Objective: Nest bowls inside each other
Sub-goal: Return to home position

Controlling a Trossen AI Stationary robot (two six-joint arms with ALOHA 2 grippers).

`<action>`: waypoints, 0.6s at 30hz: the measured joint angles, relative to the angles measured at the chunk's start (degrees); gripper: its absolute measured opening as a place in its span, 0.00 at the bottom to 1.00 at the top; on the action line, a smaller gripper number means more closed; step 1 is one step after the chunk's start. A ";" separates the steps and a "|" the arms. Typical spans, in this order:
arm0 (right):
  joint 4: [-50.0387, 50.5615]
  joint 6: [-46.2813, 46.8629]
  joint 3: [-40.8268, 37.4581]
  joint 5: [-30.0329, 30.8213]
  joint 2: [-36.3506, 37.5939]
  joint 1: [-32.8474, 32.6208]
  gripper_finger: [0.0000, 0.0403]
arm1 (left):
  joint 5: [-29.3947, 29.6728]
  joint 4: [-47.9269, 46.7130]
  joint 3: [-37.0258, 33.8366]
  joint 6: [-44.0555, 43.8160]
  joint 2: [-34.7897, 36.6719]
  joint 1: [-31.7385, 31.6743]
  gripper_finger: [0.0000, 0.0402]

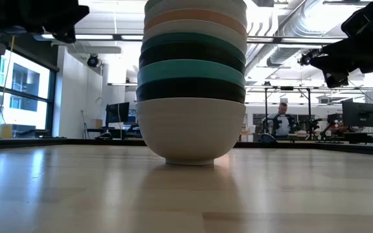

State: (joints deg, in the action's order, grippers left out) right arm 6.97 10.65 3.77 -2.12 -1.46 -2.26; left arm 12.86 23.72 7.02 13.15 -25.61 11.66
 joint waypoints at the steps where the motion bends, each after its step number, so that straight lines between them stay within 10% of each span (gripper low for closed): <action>1: -0.12 0.40 0.00 0.01 0.01 0.00 0.40 | 0.02 2.42 -1.33 -0.33 0.00 0.00 0.33; 18: -0.36 2.61 0.00 0.62 0.01 0.00 0.40 | -1.23 15.26 -6.23 -3.48 0.00 -4.03 0.49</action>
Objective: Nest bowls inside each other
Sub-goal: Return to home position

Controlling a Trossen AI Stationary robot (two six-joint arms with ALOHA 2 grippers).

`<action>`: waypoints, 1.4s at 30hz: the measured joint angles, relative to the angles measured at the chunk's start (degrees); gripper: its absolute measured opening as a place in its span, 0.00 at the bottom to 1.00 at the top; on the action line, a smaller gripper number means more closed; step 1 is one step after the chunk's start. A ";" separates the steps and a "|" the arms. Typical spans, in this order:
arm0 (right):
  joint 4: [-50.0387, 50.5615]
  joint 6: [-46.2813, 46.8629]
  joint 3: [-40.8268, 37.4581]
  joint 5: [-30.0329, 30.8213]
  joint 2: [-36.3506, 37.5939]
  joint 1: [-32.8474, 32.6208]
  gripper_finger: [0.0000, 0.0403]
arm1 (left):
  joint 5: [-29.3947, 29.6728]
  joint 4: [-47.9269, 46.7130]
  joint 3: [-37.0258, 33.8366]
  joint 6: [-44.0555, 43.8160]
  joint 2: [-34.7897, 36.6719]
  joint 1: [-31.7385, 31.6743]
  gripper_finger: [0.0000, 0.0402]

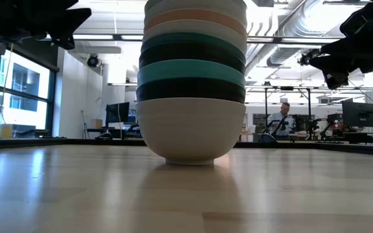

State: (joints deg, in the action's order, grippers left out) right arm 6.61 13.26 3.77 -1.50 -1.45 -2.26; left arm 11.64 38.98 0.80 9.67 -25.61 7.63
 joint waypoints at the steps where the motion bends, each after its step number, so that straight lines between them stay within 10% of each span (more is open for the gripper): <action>1: 0.00 0.28 0.00 -0.01 0.00 0.00 0.40 | -0.99 0.06 0.00 0.00 0.00 -0.99 0.49; 14: 1.42 1.74 0.00 1.11 0.00 0.00 0.40 | -16.03 -0.65 0.02 -5.89 -0.26 -11.51 0.40; 28: 1.38 1.74 0.00 2.10 0.00 0.02 0.40 | -12.74 -6.44 0.02 -6.94 -0.48 -9.85 0.38; 42: -0.17 -0.69 0.00 5.14 0.00 0.00 0.27 | -12.89 -11.73 0.02 -4.02 -0.48 -9.85 0.02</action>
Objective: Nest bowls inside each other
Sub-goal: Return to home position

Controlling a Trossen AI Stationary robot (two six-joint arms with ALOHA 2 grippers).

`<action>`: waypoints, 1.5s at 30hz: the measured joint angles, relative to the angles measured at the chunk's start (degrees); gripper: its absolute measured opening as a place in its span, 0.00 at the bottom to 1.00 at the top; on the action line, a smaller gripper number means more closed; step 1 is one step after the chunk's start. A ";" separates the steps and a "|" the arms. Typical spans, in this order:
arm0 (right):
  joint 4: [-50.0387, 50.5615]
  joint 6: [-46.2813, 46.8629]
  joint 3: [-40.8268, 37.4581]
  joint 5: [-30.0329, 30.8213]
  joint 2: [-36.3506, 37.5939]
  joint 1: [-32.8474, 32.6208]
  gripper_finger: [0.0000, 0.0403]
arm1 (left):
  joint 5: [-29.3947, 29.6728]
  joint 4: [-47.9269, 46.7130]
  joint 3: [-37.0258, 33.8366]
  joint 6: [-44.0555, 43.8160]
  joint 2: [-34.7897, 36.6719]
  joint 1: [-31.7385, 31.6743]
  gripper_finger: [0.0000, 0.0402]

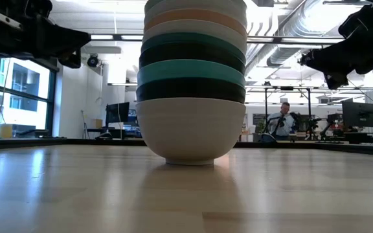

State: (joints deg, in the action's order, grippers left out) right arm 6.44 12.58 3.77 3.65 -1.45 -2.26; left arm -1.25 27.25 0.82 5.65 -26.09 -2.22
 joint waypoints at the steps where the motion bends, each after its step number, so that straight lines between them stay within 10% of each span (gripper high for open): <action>1: 0.21 0.00 0.00 -0.49 0.00 0.00 0.23 | -0.01 -0.06 0.00 0.01 0.00 0.00 0.01; 7: 1.01 -1.91 0.00 -1.34 -0.02 0.00 0.02 | 0.04 -0.13 0.00 0.13 0.00 0.00 0.00; 28: 1.09 -8.58 0.00 -4.22 -0.02 -0.02 0.06 | -6.58 -1.85 0.02 -0.48 0.00 0.00 0.04; 45: 1.15 -6.60 0.00 -3.14 -0.02 -0.02 0.06 | 7.08 -1.85 0.02 -5.00 0.00 0.00 0.04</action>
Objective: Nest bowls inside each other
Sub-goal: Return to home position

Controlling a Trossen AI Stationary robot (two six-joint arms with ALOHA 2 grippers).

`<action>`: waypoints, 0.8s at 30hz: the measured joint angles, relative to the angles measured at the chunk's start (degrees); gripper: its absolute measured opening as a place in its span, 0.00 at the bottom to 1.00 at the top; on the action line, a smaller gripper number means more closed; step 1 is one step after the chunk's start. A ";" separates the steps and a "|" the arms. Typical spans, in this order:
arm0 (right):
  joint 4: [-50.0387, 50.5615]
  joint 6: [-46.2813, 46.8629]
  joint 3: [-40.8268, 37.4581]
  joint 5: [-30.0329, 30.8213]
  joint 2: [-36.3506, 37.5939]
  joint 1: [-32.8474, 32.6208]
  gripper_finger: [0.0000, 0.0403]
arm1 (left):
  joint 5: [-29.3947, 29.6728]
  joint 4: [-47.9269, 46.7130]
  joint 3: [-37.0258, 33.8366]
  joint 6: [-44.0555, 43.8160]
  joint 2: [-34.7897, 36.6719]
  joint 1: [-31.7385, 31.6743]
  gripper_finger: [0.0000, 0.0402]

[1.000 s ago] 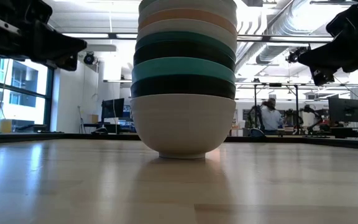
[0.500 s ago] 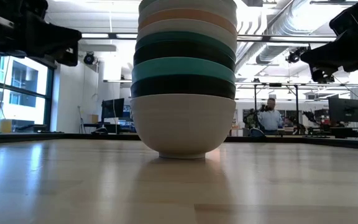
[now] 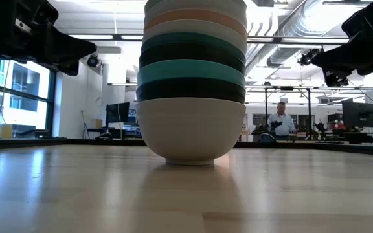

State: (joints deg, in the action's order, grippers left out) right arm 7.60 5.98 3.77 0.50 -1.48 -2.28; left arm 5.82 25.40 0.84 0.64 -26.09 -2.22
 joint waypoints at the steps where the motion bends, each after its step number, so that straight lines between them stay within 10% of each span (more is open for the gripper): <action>1: 0.00 0.00 0.00 0.01 0.00 0.00 0.06 | -0.02 -0.20 0.00 0.00 0.00 0.00 0.04; 24: 0.09 0.00 0.00 0.12 0.00 0.00 0.06 | -0.64 -2.31 0.00 1.49 0.00 0.00 0.04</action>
State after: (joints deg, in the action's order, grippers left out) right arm 7.68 5.98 3.77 0.62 -1.48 -2.28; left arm 5.18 23.09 0.84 2.13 -26.09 -2.22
